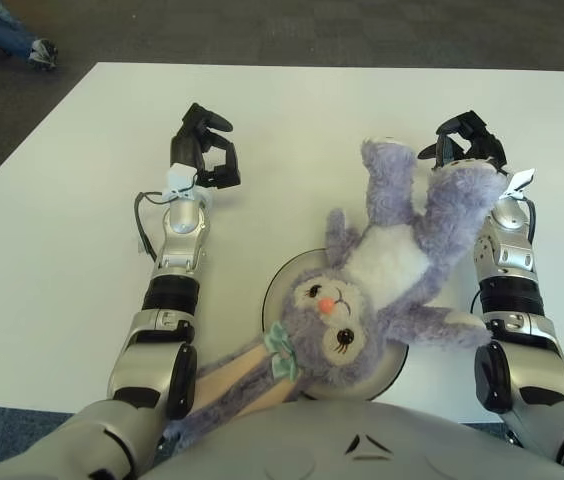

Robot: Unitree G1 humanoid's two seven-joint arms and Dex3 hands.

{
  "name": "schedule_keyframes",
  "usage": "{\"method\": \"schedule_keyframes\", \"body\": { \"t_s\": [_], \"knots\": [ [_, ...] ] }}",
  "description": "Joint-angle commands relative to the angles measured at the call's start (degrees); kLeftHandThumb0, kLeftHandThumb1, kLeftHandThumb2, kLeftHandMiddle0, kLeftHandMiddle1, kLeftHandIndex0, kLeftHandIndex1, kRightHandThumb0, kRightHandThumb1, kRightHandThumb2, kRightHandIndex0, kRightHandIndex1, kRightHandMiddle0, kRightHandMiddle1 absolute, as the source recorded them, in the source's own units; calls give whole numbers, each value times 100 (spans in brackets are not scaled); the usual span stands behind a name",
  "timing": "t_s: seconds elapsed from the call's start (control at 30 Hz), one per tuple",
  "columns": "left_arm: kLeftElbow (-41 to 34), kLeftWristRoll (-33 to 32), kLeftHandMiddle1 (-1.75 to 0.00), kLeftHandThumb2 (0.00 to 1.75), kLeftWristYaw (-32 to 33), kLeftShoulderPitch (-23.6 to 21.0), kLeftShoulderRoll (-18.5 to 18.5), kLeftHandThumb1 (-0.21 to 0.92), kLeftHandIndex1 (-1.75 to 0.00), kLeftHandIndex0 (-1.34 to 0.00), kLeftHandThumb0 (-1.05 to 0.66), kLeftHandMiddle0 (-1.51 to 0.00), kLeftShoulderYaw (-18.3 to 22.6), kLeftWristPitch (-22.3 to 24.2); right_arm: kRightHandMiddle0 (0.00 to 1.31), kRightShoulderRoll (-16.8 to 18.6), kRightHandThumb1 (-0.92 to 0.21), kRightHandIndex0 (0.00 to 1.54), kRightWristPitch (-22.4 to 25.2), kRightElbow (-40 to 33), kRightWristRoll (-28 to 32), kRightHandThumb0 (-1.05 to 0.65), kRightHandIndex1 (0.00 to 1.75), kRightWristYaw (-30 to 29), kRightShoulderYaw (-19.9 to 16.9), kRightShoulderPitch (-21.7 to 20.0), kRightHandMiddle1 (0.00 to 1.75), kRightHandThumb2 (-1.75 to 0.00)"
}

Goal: Put the doll into the plate.

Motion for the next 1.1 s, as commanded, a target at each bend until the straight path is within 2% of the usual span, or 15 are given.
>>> {"method": "schedule_keyframes", "body": {
  "t_s": [0.0,0.37,0.53,0.63,0.77,0.9,1.07],
  "knots": [
    [-26,-101,-175,130,-158,-90,11,34,-175,-47,0,-48,-10,105,46,85,-40,56,-261,89,173,-1,151,-25,-129,-111,175,-114],
    [-166,-435,-175,127,-940,-13,36,36,-175,-45,0,-47,-127,259,54,398,-23,68,-378,-163,287,-1,156,-293,-256,185,175,-136],
    [129,-696,-175,127,-1392,-17,65,37,-175,-45,0,-46,-67,227,59,471,-14,76,-330,10,295,-1,155,-383,-292,204,175,-145],
    [263,-977,-175,127,-1756,-27,74,37,-175,-45,0,-47,-5,337,62,487,-9,81,-29,97,423,-1,154,-372,-336,145,175,-151],
    [403,-1306,-175,127,-2116,-64,76,36,-175,-45,0,-47,101,498,65,492,-2,82,346,99,605,-1,167,-297,-358,80,175,-163],
    [439,-1433,-175,128,-2246,-71,59,36,-175,-45,0,-47,173,558,71,498,6,86,570,6,698,-1,173,-250,-351,71,171,-172],
    [454,-1502,-175,129,-2291,-64,32,35,-175,-46,0,-48,249,587,72,509,7,88,758,-151,784,-1,174,-198,-330,101,170,-174]
  ]
}}
